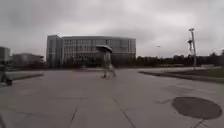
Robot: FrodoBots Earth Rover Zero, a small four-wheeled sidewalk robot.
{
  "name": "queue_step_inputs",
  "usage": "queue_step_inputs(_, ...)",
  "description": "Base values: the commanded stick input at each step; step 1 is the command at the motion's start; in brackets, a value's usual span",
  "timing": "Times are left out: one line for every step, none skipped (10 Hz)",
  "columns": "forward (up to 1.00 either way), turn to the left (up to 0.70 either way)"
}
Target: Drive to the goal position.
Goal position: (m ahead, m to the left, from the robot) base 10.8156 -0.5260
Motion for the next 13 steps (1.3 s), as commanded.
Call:
queue_step_inputs(0.70,0.00)
queue_step_inputs(0.70,0.00)
queue_step_inputs(0.70,0.00)
queue_step_inputs(0.70,0.00)
queue_step_inputs(0.70,0.00)
queue_step_inputs(0.70,0.00)
queue_step_inputs(0.70,0.00)
queue_step_inputs(0.70,0.00)
queue_step_inputs(0.70,0.00)
queue_step_inputs(0.70,0.00)
queue_step_inputs(0.70,0.00)
queue_step_inputs(0.70,0.00)
queue_step_inputs(0.70,0.00)
